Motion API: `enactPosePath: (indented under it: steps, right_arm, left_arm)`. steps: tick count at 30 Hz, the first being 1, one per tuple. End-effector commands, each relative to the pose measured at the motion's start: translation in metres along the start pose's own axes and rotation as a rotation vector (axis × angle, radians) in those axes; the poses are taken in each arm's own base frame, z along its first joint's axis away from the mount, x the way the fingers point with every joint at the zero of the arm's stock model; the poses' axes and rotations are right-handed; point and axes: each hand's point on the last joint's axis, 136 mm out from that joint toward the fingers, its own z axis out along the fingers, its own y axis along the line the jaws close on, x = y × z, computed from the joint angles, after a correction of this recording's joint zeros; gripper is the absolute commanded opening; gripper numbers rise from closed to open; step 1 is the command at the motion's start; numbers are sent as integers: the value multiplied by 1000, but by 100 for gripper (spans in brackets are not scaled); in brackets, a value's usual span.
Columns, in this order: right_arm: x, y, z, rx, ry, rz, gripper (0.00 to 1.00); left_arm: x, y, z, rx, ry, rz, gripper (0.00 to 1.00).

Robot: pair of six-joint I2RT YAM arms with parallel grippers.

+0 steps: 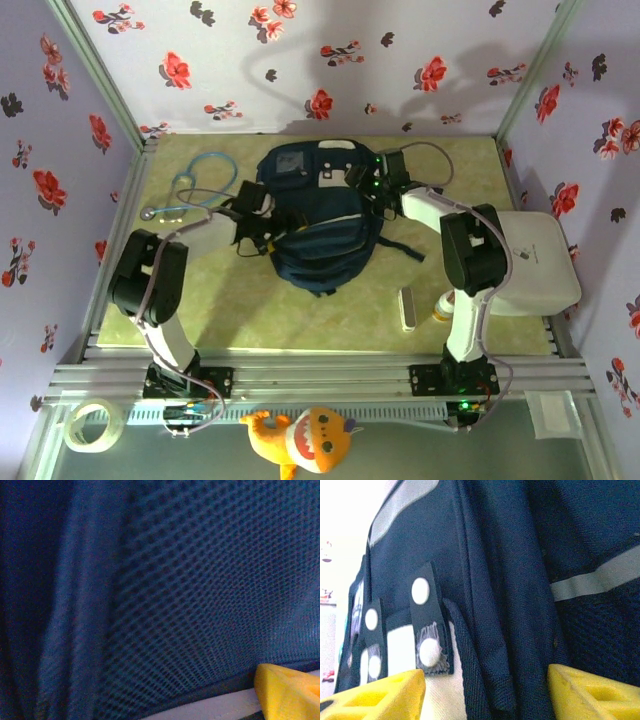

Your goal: Pack the student bag

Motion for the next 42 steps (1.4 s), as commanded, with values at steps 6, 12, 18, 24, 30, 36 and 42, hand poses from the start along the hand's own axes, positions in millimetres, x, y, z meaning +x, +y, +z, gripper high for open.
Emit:
enactPosePath:
  steps: [6,12,18,24,30,36,42]
  right_arm:
    - [-28,3,-56,63,-41,-60,68]
    - [-18,-1,-100,100,-30,-123,71]
    - [26,-15,-127,81,42,-61,71]
    - [71,-33,-138,101,94,-5,71]
    - [95,-47,-134,112,122,46,71]
    - [107,-38,-116,25,196,70,71]
    - [91,-50,-92,67,176,19,68]
  left_arm:
    - [8,-51,-13,66,-94,111,94]
    - [9,-29,-49,-67,-98,307,97]
    - [-11,-16,-78,-126,-108,423,97]
    - [-58,-10,-76,-127,-135,402,94]
    - [-97,-9,-48,-116,-121,440,77]
    - [-108,-10,-30,-36,-80,414,80]
    - [-103,-21,-4,79,-5,288,72]
